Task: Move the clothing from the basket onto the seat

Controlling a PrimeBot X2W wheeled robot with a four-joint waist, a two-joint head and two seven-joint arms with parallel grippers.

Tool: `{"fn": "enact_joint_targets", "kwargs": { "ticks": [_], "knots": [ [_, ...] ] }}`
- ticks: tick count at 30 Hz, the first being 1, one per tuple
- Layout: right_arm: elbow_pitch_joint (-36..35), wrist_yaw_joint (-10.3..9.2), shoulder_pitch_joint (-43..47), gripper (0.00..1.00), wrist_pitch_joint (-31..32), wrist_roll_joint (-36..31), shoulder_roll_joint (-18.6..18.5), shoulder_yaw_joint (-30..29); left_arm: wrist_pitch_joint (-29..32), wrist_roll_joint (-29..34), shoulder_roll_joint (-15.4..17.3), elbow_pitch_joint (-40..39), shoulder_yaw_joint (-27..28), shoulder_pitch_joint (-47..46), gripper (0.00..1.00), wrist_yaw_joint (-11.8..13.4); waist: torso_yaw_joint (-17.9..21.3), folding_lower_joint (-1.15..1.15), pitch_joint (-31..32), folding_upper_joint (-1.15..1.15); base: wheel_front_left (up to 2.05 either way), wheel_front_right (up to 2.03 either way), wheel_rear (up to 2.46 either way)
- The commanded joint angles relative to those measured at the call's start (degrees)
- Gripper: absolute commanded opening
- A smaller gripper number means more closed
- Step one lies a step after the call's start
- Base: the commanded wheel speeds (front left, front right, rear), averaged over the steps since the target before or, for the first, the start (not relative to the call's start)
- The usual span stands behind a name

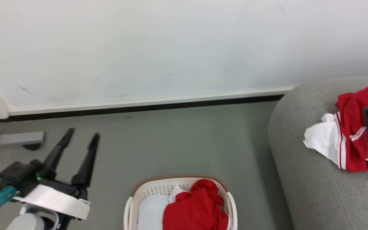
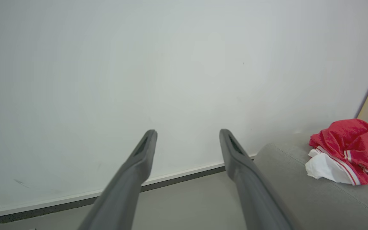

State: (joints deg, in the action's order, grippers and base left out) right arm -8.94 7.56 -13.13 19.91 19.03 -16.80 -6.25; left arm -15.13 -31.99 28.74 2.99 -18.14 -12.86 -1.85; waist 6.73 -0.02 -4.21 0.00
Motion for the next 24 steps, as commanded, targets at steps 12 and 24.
{"fn": "enact_joint_targets", "kwargs": {
  "ticks": [12,24],
  "knots": [
    [10.65,-0.14,9.57,1.0,-25.05,-6.49,12.01,3.34,-0.02,6.32,-12.08,3.81,15.19,10.42,1.0,-0.86,-3.55,0.02,4.43,0.0,0.0,0.0,0.0],
    [21.05,-0.14,10.12,1.0,-34.16,-7.52,13.93,7.45,-0.02,15.05,-17.55,5.91,19.31,12.99,1.0,-5.07,-2.57,0.02,3.49,0.0,0.0,0.0,0.0]
  ]
}}
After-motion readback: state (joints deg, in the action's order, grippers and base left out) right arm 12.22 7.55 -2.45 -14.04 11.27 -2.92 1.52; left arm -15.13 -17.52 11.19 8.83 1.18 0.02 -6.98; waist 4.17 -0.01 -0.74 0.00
